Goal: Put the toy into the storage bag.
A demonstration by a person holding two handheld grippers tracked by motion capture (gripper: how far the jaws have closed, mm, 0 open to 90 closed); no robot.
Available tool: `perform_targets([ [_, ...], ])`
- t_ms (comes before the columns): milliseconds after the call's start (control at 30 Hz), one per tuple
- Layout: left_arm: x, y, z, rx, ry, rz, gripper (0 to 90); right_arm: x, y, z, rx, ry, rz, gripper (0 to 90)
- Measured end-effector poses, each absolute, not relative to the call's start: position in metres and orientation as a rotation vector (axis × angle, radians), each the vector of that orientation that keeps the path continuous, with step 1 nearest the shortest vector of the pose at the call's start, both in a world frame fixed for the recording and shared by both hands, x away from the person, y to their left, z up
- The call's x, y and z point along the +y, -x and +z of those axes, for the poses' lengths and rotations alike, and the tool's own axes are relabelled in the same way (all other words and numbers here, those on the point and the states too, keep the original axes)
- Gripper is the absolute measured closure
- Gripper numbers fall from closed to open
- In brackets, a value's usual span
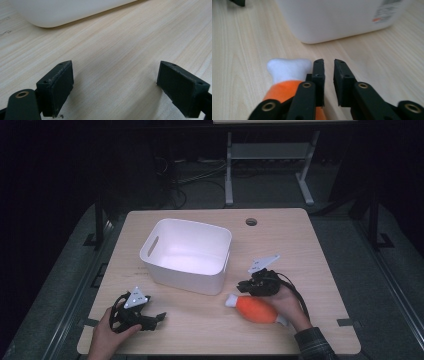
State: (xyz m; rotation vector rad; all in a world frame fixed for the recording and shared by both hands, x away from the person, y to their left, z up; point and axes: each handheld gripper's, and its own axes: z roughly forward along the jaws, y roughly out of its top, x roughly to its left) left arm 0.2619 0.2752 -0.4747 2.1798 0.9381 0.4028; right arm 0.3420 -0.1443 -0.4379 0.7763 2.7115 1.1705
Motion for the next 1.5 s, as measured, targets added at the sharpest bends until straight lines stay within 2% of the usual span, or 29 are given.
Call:
perform_targets([
  [67,0.275,-0.262,-0.475,0.938,-2.18,0.403,12.9,-0.148,-0.342,-0.437,2.701,-0.786,1.177,73.9],
  [133,0.275,-0.262,-0.475,0.938,-2.18,0.403,12.9,-0.16,-0.344,-0.435,2.675,-0.836,1.207,63.3],
  [300,0.275,-0.262,-0.475,0.938,-2.18,0.403,12.9,-0.172,-0.344,-0.434,2.653,-0.885,1.21,54.9],
  [367,0.275,-0.262,-0.475,0.938,-2.18,0.403,12.9,-0.182,-0.341,-0.431,2.639,-0.921,1.216,46.7],
  [433,0.275,-0.262,-0.475,0.938,-2.18,0.403,12.9,-0.185,-0.34,-0.431,2.634,-0.926,1.213,44.8],
  [600,0.275,-0.262,-0.475,0.938,-2.18,0.403,12.9,-0.198,-0.329,-0.43,2.625,-0.965,1.199,28.7],
  [867,0.275,-0.262,-0.475,0.938,-2.181,0.403,12.9,-0.209,-0.313,-0.426,2.634,-0.971,1.249,23.3],
  [1033,0.275,-0.262,-0.475,0.935,-2.182,0.405,12.9,-0.212,-0.301,-0.428,2.637,-0.972,1.254,15.2],
  [1500,0.275,-0.262,-0.475,0.935,-2.182,0.405,12.9,-0.198,-0.296,-0.442,2.708,-0.894,1.28,13.4],
])
